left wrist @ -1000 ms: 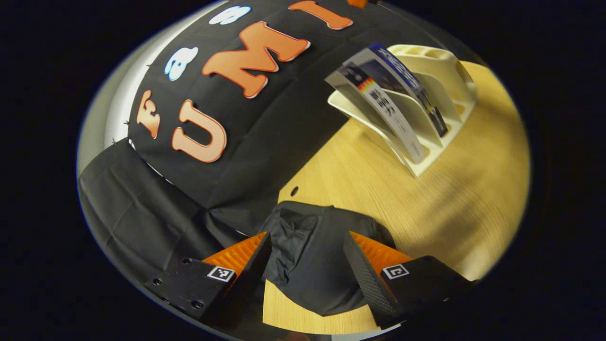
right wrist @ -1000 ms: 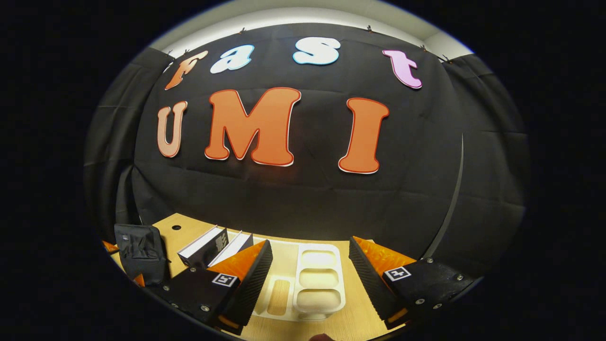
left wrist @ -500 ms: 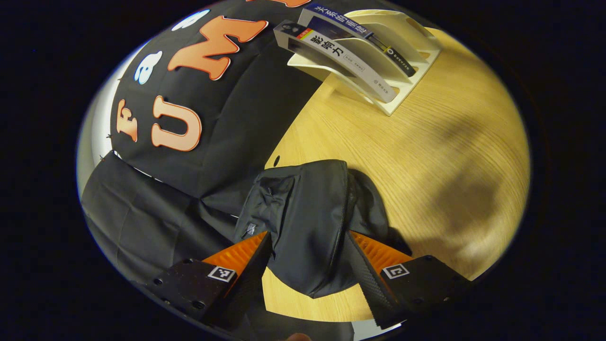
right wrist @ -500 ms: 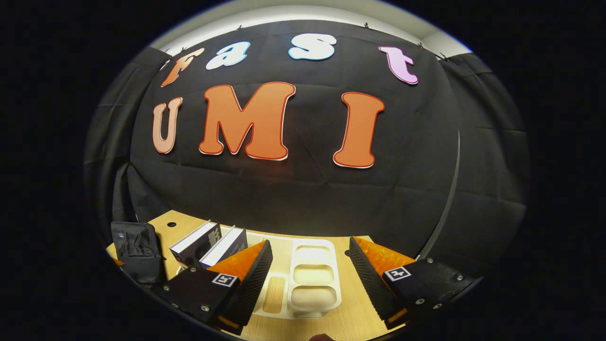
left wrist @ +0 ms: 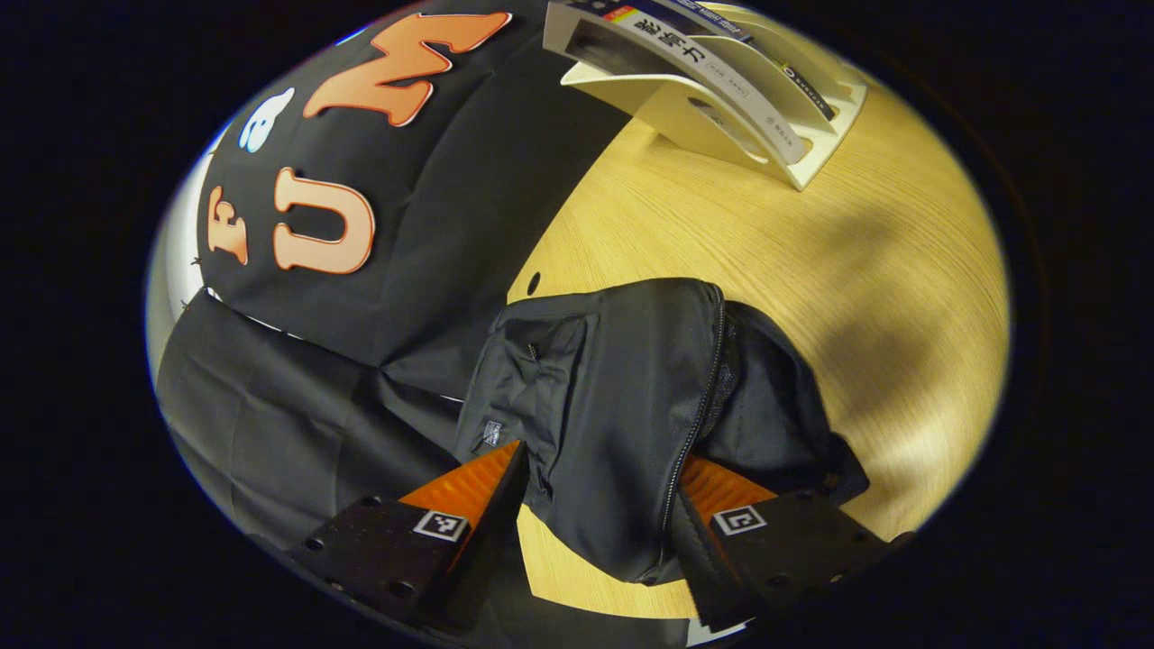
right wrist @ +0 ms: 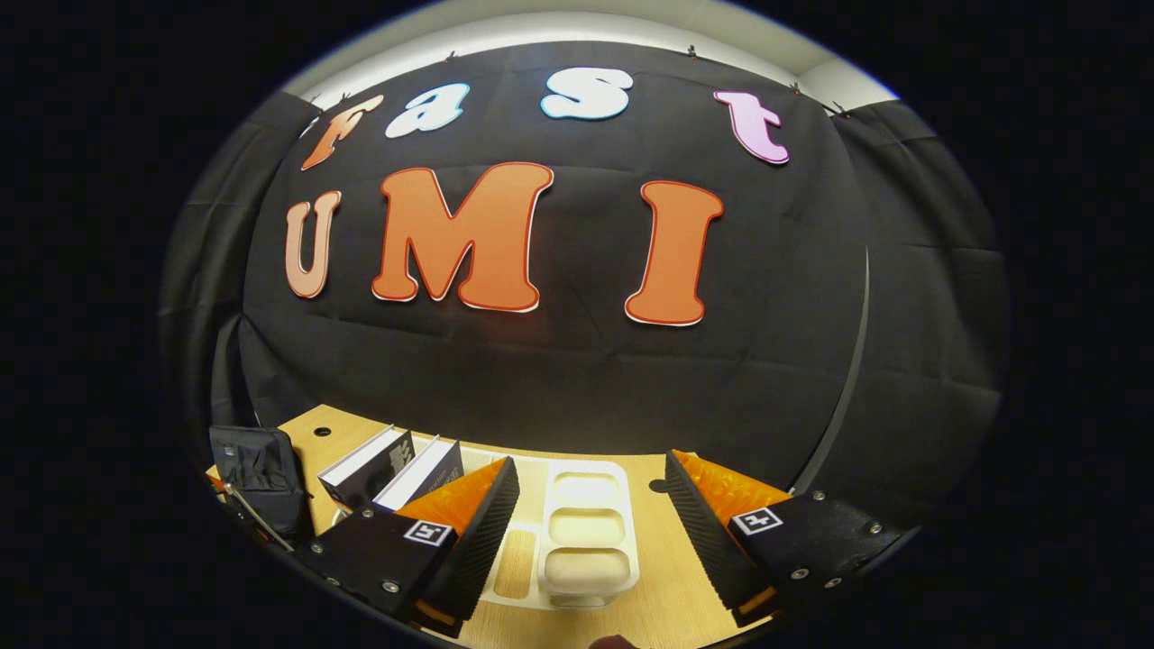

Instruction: Open the schoolbag, grab two books from the bookshelf and put them into the schoolbag.

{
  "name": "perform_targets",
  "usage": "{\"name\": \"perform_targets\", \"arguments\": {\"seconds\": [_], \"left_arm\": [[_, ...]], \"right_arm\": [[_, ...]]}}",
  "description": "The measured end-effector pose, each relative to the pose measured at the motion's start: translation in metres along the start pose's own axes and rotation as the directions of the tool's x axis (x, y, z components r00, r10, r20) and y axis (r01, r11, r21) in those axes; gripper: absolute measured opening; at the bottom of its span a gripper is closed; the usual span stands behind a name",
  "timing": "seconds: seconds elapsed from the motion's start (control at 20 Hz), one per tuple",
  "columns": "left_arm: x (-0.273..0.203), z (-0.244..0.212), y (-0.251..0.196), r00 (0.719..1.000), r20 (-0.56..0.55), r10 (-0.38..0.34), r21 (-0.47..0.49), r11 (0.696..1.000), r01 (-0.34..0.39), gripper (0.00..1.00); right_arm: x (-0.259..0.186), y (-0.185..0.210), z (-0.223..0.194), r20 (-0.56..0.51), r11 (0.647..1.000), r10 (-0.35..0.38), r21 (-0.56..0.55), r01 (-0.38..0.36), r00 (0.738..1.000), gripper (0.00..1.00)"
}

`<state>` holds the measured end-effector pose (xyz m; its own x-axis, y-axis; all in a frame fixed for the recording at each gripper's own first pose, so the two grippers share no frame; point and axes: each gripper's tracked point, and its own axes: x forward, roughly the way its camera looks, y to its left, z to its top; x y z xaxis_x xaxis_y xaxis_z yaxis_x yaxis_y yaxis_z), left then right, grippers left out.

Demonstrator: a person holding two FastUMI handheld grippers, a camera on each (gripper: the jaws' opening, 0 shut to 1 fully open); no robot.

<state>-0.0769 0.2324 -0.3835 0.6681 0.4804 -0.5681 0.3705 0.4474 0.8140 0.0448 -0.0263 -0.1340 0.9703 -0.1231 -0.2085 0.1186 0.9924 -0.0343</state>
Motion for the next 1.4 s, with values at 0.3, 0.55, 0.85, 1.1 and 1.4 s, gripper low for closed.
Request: {"name": "perform_targets", "arguments": {"seconds": [0.3, 0.55, 0.85, 1.1, 1.4], "left_arm": [[0.002, 0.012, 0.026, 0.993, -0.018, -0.12, -0.032, 0.992, 0.119, 0.19], [-0.006, 0.027, 0.063, 0.97, -0.011, -0.241, -0.117, 0.964, 0.238, 0.06], [0.001, 0.026, 0.096, 0.877, 0.015, -0.48, -0.085, 0.873, 0.48, 0.06], [0.01, 0.031, 0.124, 0.762, 0.061, -0.644, 0.052, 0.765, 0.642, 0.06], [0.016, 0.038, 0.153, 0.617, 0.109, -0.779, 0.063, 0.625, 0.778, 0.06]], "right_arm": [[-0.006, -0.012, 0.001, -0.007, 1.0, 0.009, -0.004, -0.009, 1.0, 0.96], [-0.011, 0.016, -0.008, -0.063, 0.994, 0.103, -0.04, -0.106, 0.993, 0.96], [-0.019, 0.069, -0.003, -0.122, 0.995, 0.072, -0.058, -0.079, 0.99, 0.97], [-0.02, 0.134, 0.005, -0.211, 0.994, 0.015, -0.104, -0.038, 0.977, 0.97], [-0.015, 0.204, 0.019, -0.349, 0.995, 0.023, -0.081, -0.054, 0.937, 0.97]]}}
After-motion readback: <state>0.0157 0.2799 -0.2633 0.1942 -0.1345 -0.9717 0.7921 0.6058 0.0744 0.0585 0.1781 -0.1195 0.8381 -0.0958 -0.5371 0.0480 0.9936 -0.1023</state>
